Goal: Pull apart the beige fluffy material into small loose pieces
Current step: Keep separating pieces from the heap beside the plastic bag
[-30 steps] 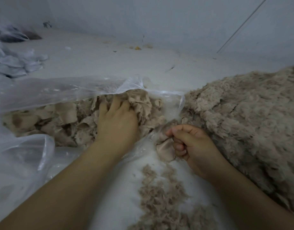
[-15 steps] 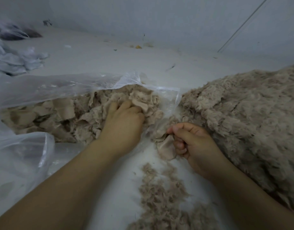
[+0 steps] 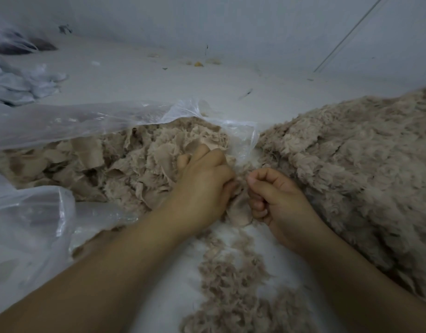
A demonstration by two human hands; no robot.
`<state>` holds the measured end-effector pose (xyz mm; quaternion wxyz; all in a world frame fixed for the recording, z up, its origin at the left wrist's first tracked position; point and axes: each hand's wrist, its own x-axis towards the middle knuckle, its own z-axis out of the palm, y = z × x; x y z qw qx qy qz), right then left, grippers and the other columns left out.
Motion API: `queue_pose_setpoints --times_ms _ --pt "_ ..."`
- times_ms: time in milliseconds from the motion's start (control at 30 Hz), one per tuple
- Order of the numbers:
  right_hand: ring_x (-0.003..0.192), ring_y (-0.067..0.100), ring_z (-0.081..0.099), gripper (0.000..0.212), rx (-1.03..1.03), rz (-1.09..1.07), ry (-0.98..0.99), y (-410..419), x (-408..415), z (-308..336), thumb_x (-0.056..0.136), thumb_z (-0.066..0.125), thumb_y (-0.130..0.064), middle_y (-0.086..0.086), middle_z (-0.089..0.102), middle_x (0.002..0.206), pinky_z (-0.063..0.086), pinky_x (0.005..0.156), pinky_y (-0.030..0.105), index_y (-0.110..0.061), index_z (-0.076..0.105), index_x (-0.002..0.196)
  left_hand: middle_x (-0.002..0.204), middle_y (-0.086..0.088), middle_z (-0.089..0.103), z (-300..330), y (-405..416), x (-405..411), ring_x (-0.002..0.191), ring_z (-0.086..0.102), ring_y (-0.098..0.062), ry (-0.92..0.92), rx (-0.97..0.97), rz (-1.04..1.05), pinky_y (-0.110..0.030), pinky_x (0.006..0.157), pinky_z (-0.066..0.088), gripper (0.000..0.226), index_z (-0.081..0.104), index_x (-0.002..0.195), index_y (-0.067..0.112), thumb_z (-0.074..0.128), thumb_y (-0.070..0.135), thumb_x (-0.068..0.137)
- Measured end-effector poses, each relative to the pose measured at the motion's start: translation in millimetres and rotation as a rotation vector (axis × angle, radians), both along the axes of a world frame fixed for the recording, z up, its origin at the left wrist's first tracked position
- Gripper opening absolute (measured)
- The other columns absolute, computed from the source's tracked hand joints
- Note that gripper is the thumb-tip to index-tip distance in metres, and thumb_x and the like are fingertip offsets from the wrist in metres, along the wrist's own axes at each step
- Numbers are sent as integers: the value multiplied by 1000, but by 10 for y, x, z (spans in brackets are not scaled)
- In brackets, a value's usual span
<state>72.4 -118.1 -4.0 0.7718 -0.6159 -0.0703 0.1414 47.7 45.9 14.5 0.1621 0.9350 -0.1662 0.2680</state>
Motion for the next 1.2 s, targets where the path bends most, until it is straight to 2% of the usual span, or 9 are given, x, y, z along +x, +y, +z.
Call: queue_pose_setpoints --times_ms 133,300,433,667,800,900,967,1067,1200 --pt "47 6 35 8 16 117 -37 -34 -4 16 86 67 -17 -4 53 60 30 40 17 -13 66 93 74 4 59 28 -85 -30 78 54 -19 56 -354 -126 -50 73 44 22 66 79 12 52 22 93" --pt "39 4 29 29 17 108 -8 -18 2 34 90 61 -8 -1 42 51 25 35 16 -17 63 63 60 12 49 -12 -171 -71 58 50 -2 98 -577 -179 -15 54 37 25 53 77 17 44 23 99" --pt "37 4 28 34 25 89 21 -20 -1 51 94 50 0 -3 42 48 23 35 16 -14 60 64 70 8 62 -80 -160 -67 60 58 -3 350 -710 -105 -24 51 47 38 52 106 29 59 57 82" --pt "37 3 23 59 70 105 61 -4 1 69 96 41 4 -7 34 44 17 35 15 -22 58 46 66 -8 63 -99 -151 -49 53 54 -12 363 -1010 -115 -29 51 45 18 56 93 17 55 -1 91" --pt "37 4 25 57 133 95 72 -23 14 55 95 42 3 -3 32 50 20 35 15 -23 57 47 63 -8 60 -45 -153 -56 54 54 -16 367 -1123 -124 -34 57 46 17 61 84 11 54 6 98" --pt "40 4 29 10 109 143 38 -30 16 51 87 60 -8 -2 42 54 23 36 16 -10 65 79 53 3 54 -31 -162 -87 48 46 -8 360 -1045 -196 -20 48 39 23 63 76 12 56 8 97" --pt "40 3 29 19 63 177 16 -52 21 30 82 70 -17 -2 45 55 25 37 16 -3 62 92 54 6 52 -42 -176 -78 49 44 -4 382 -1012 -225 -19 48 37 21 63 77 3 56 7 97" --pt "38 3 28 21 66 143 6 -51 12 30 76 66 -26 -2 42 52 25 36 16 -6 63 80 55 10 56 -49 -173 -66 50 47 0 410 -1061 -221 -15 50 38 13 61 84 3 57 7 96" --pt "36 2 25 36 115 110 44 -40 6 36 91 57 -16 -5 36 47 22 34 15 -20 62 55 70 -19 64 -45 -143 -47 63 56 -26 414 -1291 -222 -37 62 45 15 57 93 11 65 0 88"
